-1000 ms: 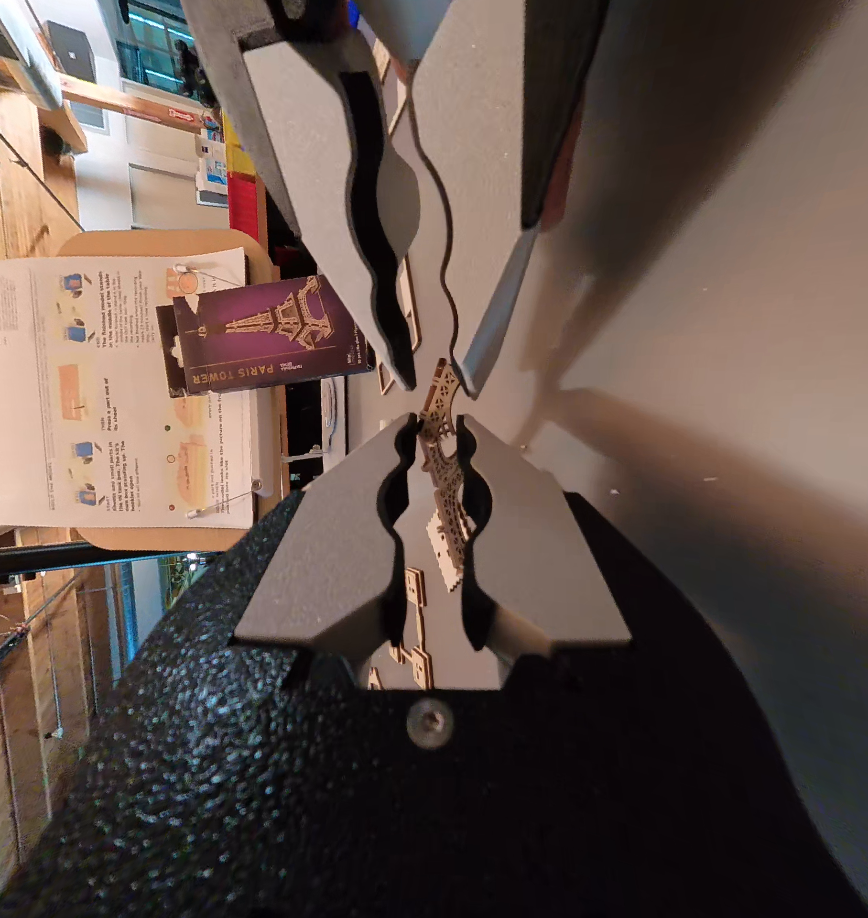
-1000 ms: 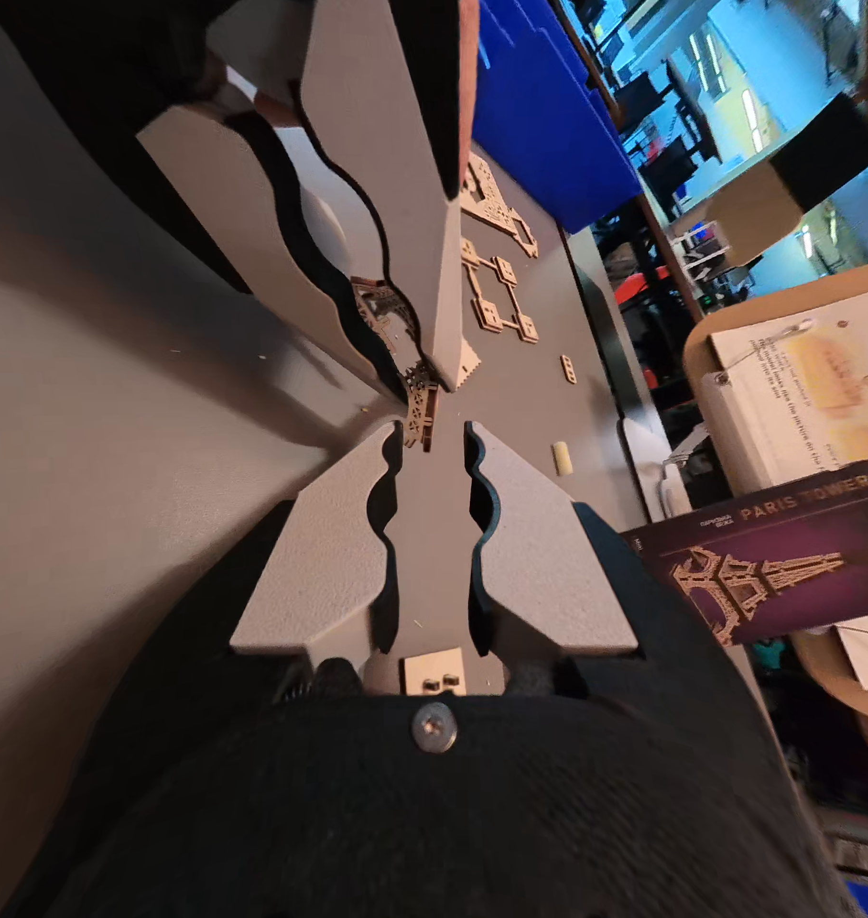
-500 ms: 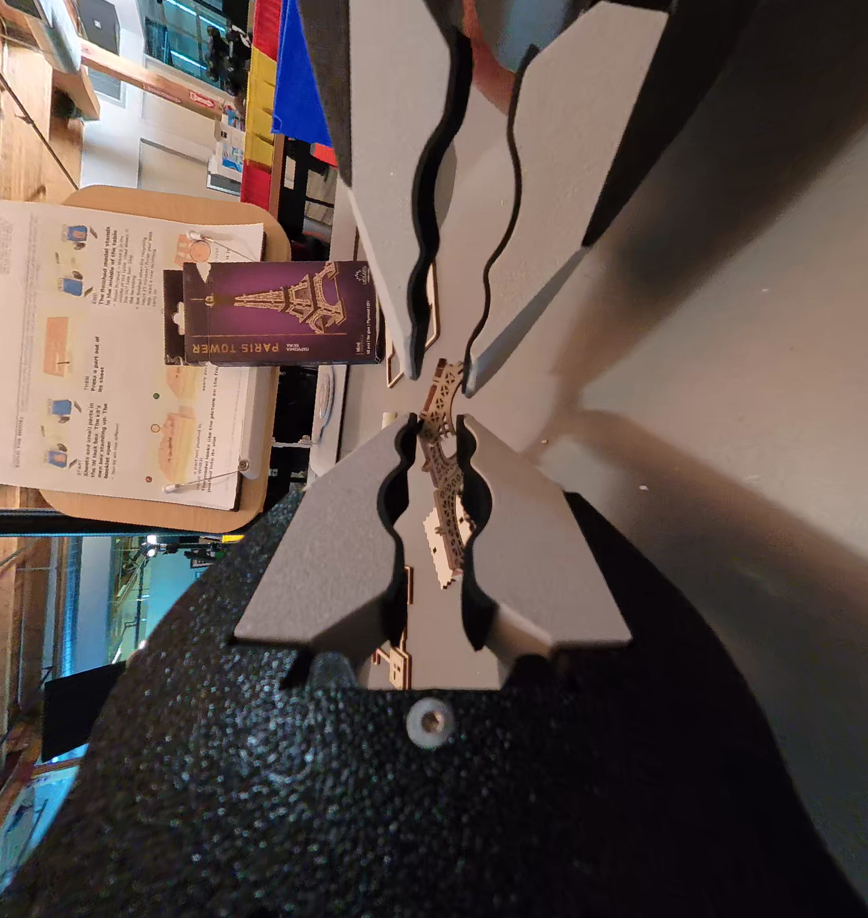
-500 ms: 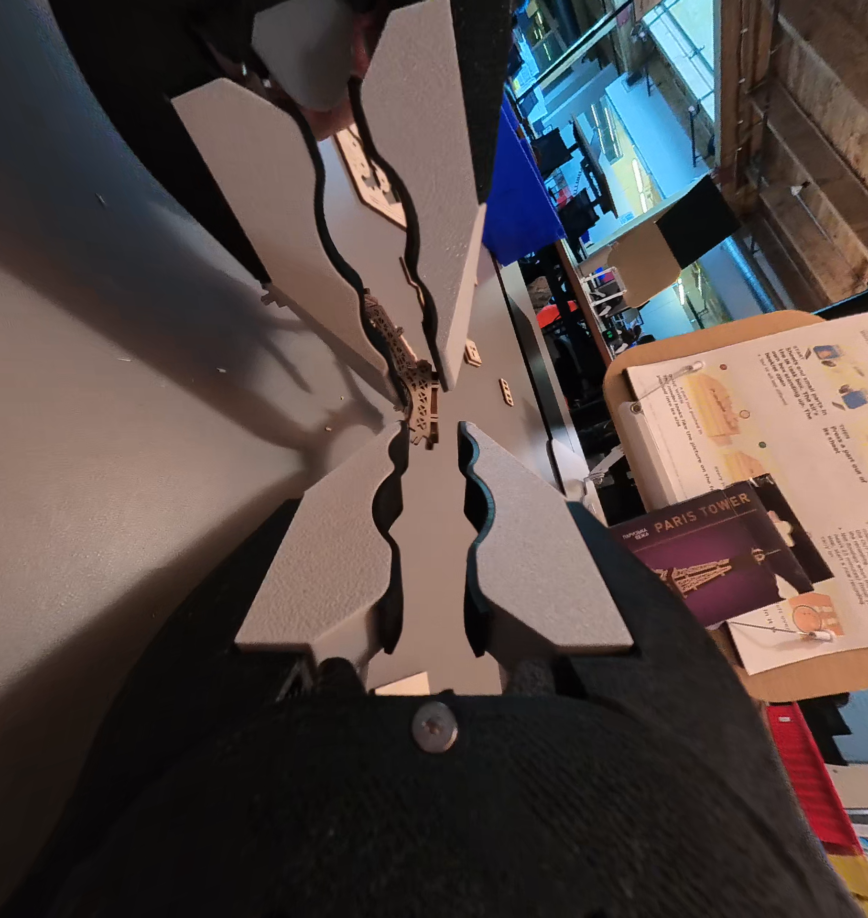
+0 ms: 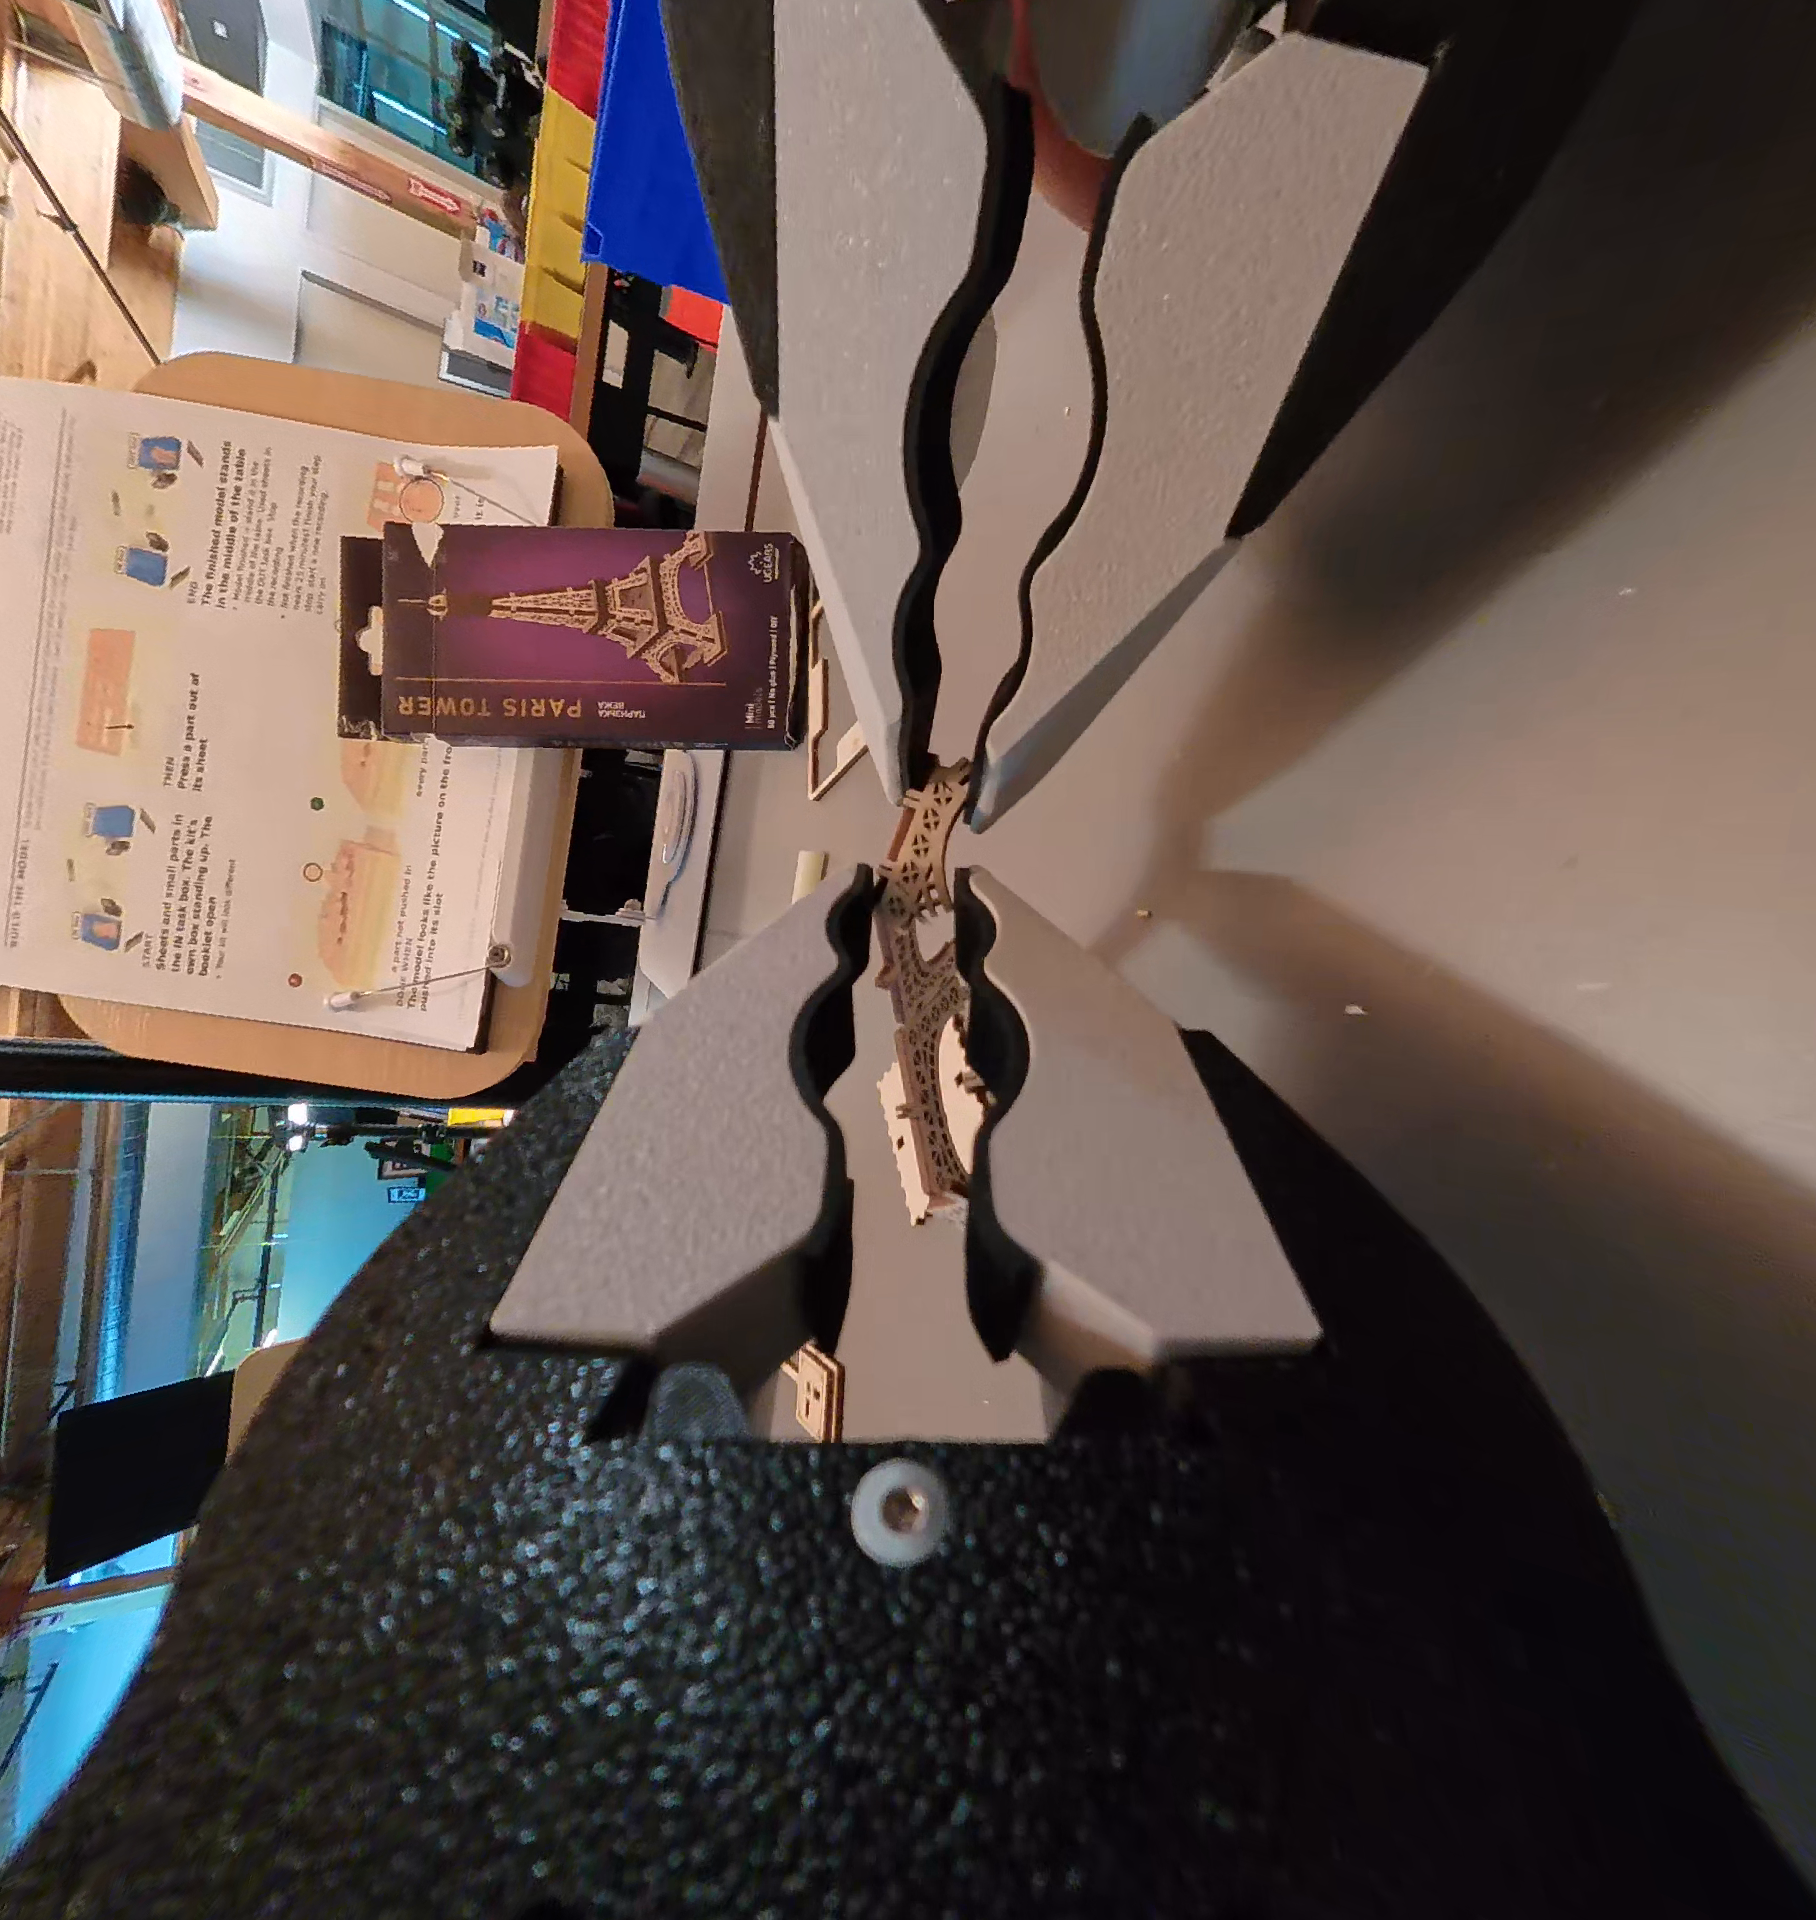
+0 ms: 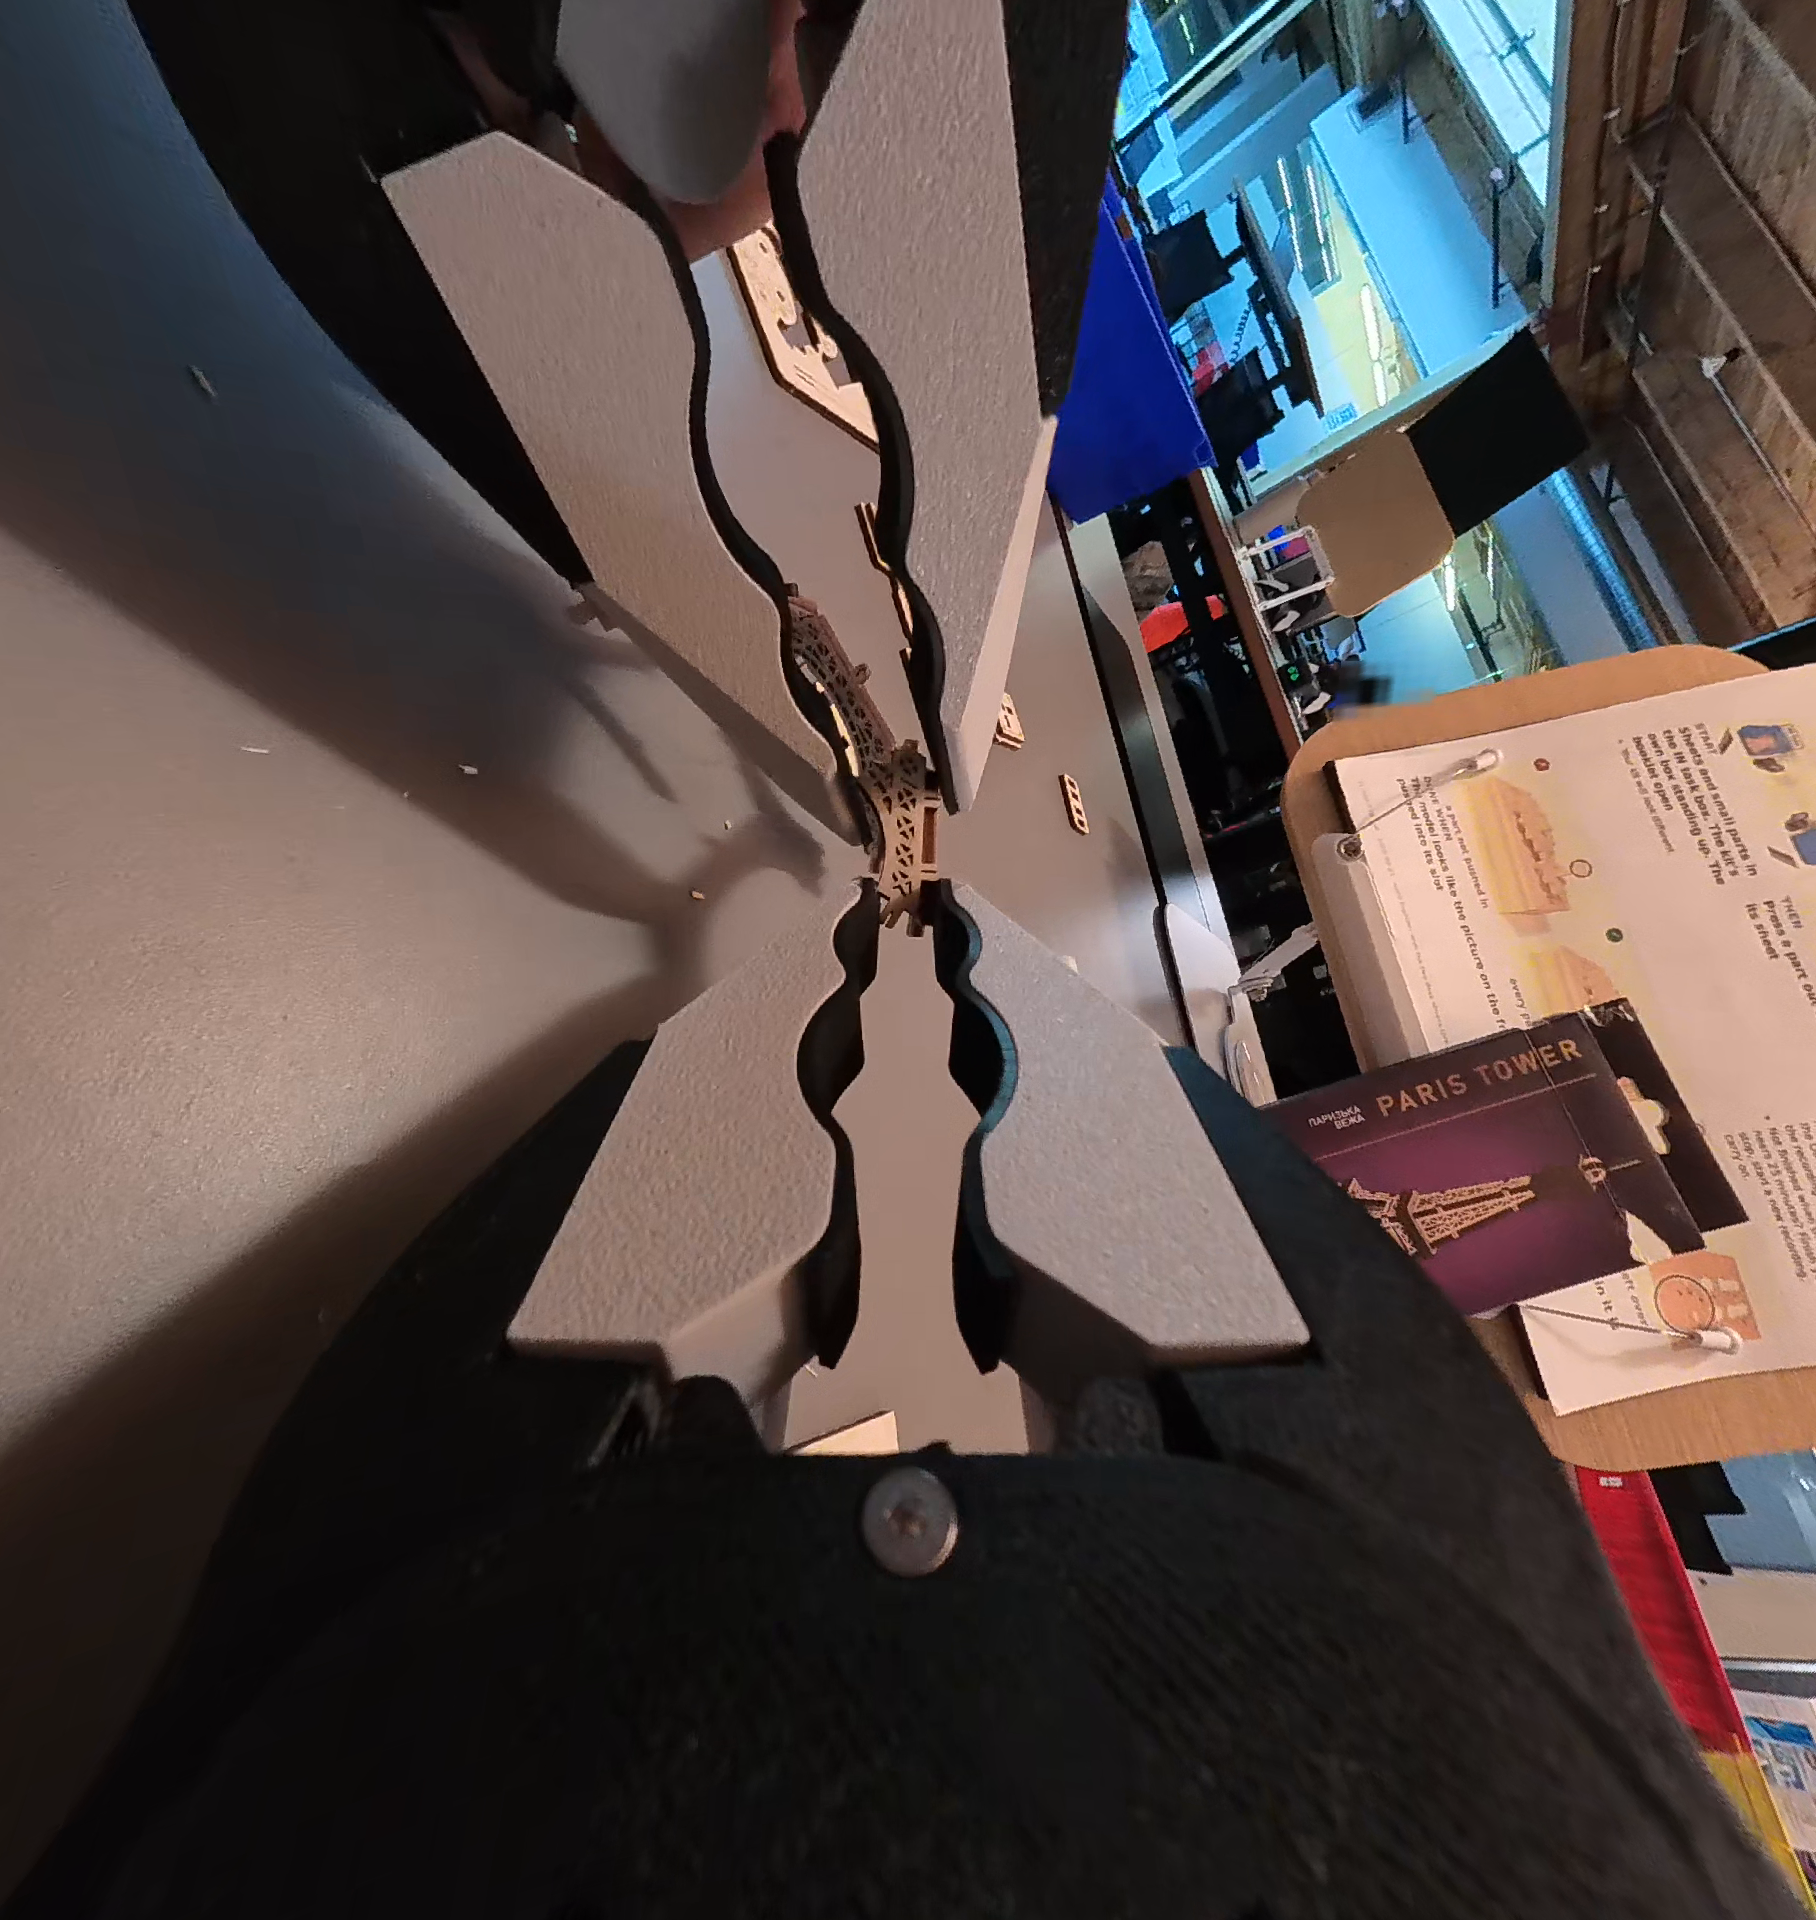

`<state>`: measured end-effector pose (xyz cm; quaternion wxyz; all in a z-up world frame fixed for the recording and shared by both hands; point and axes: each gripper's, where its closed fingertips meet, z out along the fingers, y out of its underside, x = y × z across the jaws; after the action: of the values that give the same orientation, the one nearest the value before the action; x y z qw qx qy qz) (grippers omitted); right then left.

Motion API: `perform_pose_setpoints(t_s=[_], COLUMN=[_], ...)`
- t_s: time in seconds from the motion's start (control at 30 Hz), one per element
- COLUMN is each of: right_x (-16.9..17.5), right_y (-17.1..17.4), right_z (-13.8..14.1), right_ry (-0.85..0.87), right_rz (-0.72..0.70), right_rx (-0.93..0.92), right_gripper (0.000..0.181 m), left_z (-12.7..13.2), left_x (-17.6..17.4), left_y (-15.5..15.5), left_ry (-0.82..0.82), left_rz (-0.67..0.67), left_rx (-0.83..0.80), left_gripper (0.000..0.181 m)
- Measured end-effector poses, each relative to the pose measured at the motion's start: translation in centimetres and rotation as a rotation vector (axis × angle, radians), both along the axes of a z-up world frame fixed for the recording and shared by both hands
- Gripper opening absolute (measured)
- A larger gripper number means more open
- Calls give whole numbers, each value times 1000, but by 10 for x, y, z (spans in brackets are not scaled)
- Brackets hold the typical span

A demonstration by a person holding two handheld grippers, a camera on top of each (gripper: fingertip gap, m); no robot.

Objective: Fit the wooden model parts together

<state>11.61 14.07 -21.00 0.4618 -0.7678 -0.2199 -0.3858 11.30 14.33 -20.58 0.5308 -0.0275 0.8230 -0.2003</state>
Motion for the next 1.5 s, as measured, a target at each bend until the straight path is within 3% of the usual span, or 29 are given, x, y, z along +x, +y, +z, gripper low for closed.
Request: perform_pose_setpoints(t_s=[0.03, 0.23, 0.3, 0.33, 0.5, 0.67, 0.73, 0.93, 1.5], right_x=[0, -2, 0, 1, -6, -12, -17, -22, -20], right_y=[0, -3, -9, -12, -19, -18, -18, -21, -21], right_z=[-1, -4, 2, 6, 20, 9, 6, 10, 2], right_ry=[4, 141, 287, 366, 709, 923, 995, 1103, 1247], right_rz=[2, 54, 76, 86, 200, 198, 207, 231, 196], right_rx=[0, 39, 91, 112, 163, 74, 39, 65, 23], right_gripper=[8, 10, 38, 44, 32, 36, 26, 13, 10], left_z=[0, -4, -7, -8, -4, 6, 8, 8, 4], left_x=[0, -1, -3, -3, -9, -11, -12, -13, -16], left_y=[0, -3, -2, -2, -11, -19, -21, -26, -28], left_ry=[1, -17, -44, -58, -143, -269, -306, -338, -350], left_rz=[-1, -28, -37, -42, -111, -159, -170, -186, -220], left_rx=[-2, 20, 77, 99, 123, 147, 158, 173, 205], left_gripper=[12, 12, 13, 13, 13, 13, 13, 13, 13])
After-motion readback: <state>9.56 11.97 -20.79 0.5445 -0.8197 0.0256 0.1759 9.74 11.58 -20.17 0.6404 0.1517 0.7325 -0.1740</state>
